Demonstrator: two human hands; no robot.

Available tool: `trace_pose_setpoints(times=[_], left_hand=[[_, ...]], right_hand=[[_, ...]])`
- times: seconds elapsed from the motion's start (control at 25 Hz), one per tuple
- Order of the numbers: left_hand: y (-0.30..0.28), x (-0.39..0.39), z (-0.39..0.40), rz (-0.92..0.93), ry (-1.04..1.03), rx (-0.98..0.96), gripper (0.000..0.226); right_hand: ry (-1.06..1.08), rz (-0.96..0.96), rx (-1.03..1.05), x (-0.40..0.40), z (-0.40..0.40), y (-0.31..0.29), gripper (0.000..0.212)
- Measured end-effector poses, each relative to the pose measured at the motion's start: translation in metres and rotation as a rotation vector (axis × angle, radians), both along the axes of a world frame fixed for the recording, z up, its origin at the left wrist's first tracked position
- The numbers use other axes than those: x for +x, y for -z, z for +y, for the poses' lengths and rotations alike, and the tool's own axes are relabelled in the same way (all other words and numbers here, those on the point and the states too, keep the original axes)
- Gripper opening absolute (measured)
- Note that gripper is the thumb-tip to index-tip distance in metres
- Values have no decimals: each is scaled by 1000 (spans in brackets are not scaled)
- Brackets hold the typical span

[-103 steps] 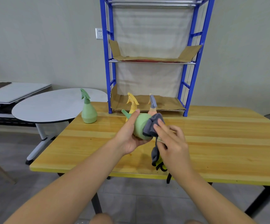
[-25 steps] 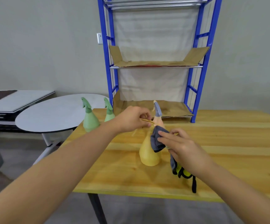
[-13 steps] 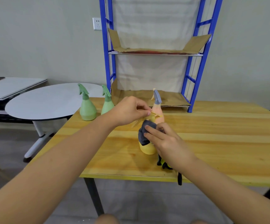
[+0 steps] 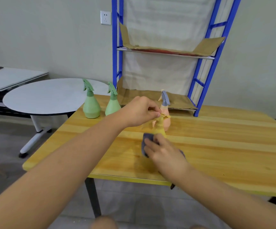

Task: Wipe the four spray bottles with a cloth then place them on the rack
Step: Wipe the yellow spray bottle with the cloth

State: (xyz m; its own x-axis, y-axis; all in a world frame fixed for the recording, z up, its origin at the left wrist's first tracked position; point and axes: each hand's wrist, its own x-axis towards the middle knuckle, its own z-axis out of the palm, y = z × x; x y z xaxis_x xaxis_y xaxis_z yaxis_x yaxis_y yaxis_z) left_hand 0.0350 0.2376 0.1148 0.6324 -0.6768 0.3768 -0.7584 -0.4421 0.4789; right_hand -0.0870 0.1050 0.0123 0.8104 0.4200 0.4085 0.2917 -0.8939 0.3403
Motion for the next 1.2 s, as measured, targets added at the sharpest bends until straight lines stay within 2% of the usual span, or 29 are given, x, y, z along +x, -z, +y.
trace_pose_setpoints(times=[0.04, 0.08, 0.12, 0.16, 0.24, 0.28, 0.36, 0.4, 0.48, 0.52, 0.56, 0.6, 0.68, 0.72, 0.84, 0.92, 0.96, 1.04, 1.08, 1.12, 1.16, 1.2], left_hand=[[0, 0, 0, 3, 2, -4, 16], [1, 0, 0, 4, 4, -3, 16], [1, 0, 0, 4, 5, 0, 15], [0, -1, 1, 3, 4, 0, 15], [1, -1, 1, 1, 1, -3, 16], [1, -1, 1, 7, 0, -4, 17], [1, 0, 2, 29, -2, 2, 17], [1, 0, 1, 33, -1, 9, 17], [2, 0, 1, 29, 0, 14, 17], [1, 0, 2, 24, 1, 14, 18], [0, 1, 2, 16, 4, 17, 18], [-1, 2, 2, 4, 13, 28, 18], [-3, 5, 2, -15, 29, 43, 17], [-4, 6, 4, -9, 36, 39, 16], [-3, 9, 5, 26, 52, 20, 14], [-2, 10, 5, 32, 59, 22, 13], [-1, 11, 5, 33, 62, 24, 13], [0, 13, 5, 29, 64, 19, 12], [1, 13, 5, 30, 57, 13, 11], [2, 13, 5, 38, 44, 6, 9], [3, 13, 5, 47, 32, 2, 9], [3, 12, 5, 53, 23, 1, 9]], right_hand=[[-46, 139, 7, 0, 6, 11, 38], [-153, 301, 64, 1, 10, 19, 31], [-244, 379, 62, 6, 11, 16, 17], [-235, 317, -59, 14, 10, 5, 5], [-13, 139, -81, 17, 6, -15, 20], [51, 122, -56, 16, 5, -19, 30], [-41, 81, -40, 14, -5, 10, 51], [-152, 177, -51, 8, -6, 19, 53], [-363, 430, 316, -4, -6, 21, 35], [-383, 453, 339, -6, -11, 12, 28], [-359, 382, 187, -4, -19, -3, 21], [-270, 258, 188, 0, -26, -13, 23], [-188, 42, 257, -1, -42, -28, 43], [-222, 33, 232, -4, -50, -21, 47], [-325, 180, -6, -15, -50, 7, 41], [-405, 140, -96, -10, -55, 0, 38], [-410, 90, -83, -7, -59, -10, 35], [-331, -65, 141, 4, -71, -27, 32], [-291, -153, 191, 11, -72, -23, 32], [-295, -120, 146, 18, -71, -12, 29], [-386, -8, 19, 19, -69, 0, 25], [-540, 84, 47, 13, -66, 12, 28]])
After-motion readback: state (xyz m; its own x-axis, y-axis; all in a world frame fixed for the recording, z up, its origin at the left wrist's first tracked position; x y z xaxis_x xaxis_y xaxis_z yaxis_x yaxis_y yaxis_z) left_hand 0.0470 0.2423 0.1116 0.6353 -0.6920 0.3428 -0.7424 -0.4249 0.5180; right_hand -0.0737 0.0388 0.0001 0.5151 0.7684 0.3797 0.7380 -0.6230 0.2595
